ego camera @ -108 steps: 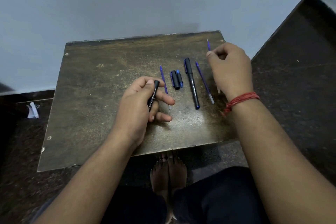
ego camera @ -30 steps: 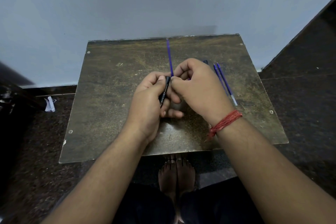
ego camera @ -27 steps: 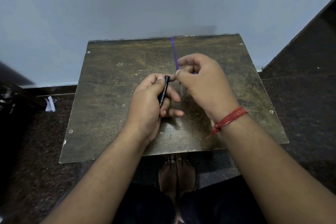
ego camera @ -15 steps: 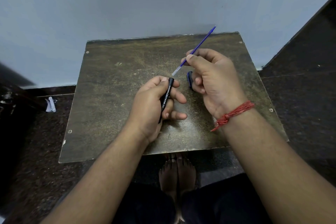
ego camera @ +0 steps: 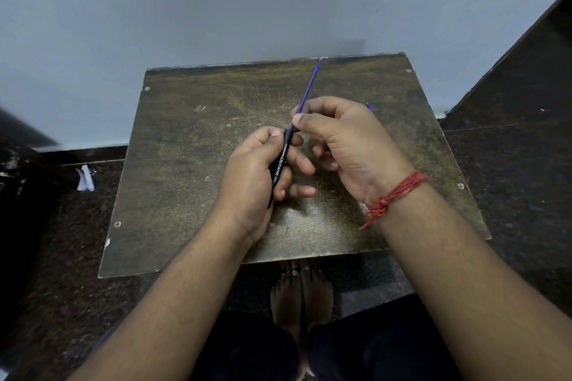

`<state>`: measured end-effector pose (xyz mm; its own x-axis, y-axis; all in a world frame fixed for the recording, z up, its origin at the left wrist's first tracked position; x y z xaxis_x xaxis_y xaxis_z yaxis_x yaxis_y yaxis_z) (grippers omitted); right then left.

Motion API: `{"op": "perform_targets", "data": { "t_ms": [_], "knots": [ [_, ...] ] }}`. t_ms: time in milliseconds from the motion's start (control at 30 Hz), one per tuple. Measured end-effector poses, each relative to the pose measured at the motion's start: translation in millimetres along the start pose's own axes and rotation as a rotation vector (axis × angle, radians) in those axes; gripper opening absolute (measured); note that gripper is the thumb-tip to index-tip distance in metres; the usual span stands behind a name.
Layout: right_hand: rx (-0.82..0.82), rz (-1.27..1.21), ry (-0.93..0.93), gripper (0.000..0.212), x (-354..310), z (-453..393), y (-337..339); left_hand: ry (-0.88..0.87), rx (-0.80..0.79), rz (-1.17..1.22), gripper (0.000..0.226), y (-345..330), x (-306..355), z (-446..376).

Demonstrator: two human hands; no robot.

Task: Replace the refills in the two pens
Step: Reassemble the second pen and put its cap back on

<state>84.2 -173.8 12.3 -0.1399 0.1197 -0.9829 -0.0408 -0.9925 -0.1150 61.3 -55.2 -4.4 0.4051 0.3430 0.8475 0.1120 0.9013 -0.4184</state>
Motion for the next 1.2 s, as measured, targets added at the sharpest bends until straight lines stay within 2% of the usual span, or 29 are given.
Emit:
{"op": "perform_targets", "data": {
  "t_ms": [133,367,467,633,833,1000,1100,1200],
  "knots": [
    [-0.101,0.031,-0.018,0.003,1.4,1.5,-4.1,-0.004,-0.017,0.013,0.023,-0.4,0.7,0.1],
    [0.06,0.001,0.09,0.013,-5.4,-3.1,9.4,-0.023,-0.054,-0.033,0.025,-4.4,0.3,2.5],
    [0.049,0.027,0.129,0.015,-6.1,-2.9,7.3,-0.026,-0.06,-0.039,0.025,-5.7,0.6,3.2],
    [-0.077,0.111,0.119,0.018,-3.2,1.2,-2.6,-0.032,-0.035,-0.021,0.025,-5.1,1.6,2.9],
    [0.087,0.054,0.151,0.017,-10.4,-1.4,9.6,-0.038,-0.037,-0.042,0.026,-4.9,1.7,3.3],
    [0.045,0.086,0.155,0.017,-10.2,-0.2,5.3,-0.044,-0.029,-0.03,0.026,-3.4,1.3,2.4],
    [0.006,0.155,0.164,0.016,-9.5,1.6,1.3,-0.057,-0.011,-0.013,0.025,-1.1,1.8,1.0],
    [0.078,0.331,0.251,0.017,-16.7,-0.7,10.2,-0.062,-0.001,-0.017,0.024,0.8,0.5,0.4]
  ]
}}
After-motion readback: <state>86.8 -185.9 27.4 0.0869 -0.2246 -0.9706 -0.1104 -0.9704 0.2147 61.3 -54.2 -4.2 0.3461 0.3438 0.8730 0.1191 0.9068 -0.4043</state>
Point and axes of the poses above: each hand's wrist, its own z-axis away from the middle knuckle, its own y-axis out of the back of the hand, x = y × z, the point moved 6 cm from there along -z, towards the middle knuckle, and after that the axes turned 7 degrees about y, right-handed, at the moved point
